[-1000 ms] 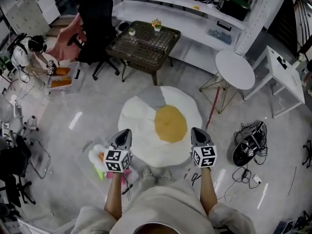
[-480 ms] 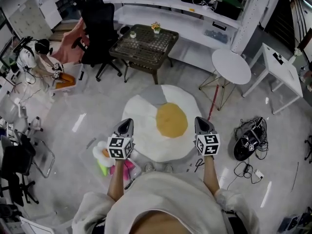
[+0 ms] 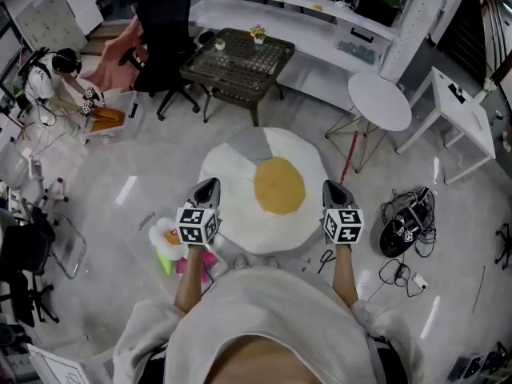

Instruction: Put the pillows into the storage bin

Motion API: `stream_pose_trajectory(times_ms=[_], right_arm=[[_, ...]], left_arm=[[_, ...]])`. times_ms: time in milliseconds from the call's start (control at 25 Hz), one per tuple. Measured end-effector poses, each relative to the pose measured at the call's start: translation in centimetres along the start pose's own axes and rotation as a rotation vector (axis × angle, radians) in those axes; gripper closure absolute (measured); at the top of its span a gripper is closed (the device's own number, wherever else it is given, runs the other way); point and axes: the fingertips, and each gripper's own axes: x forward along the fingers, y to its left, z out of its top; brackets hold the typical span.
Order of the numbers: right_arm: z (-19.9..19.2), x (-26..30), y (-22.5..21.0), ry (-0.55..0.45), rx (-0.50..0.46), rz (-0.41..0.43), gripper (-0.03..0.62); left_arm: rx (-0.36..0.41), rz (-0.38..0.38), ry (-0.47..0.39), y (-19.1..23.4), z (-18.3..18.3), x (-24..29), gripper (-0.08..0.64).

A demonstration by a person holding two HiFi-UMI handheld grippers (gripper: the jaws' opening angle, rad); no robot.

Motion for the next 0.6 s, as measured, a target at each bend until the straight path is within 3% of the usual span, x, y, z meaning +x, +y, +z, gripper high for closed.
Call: stream_pose_trajectory(times_ms=[600], right_arm=[[0.1, 1.3, 0.0, 0.008, -0.007, 0.004, 0.594]], left_arm=[[-0.002, -0.001, 0.001, 0.5, 0.2, 1.2, 0.54]])
